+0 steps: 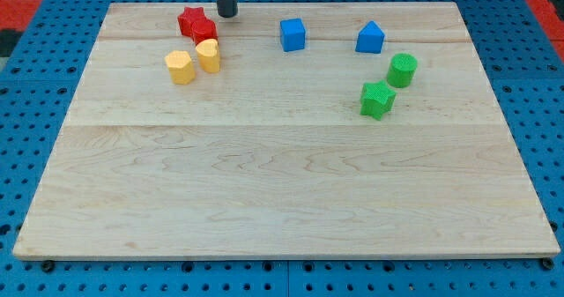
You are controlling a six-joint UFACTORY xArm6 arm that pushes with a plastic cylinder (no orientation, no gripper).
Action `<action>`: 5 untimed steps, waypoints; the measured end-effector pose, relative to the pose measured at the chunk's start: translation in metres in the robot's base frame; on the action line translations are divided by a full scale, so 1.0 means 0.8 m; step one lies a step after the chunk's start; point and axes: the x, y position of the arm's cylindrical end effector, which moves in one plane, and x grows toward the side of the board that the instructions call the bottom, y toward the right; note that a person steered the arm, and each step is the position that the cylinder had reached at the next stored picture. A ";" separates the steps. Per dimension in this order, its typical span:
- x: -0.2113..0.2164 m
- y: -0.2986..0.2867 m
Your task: Slide the red blocks into the yellow heart
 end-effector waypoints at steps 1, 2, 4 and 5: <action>-0.001 -0.055; -0.001 -0.071; 0.027 -0.042; 0.046 -0.027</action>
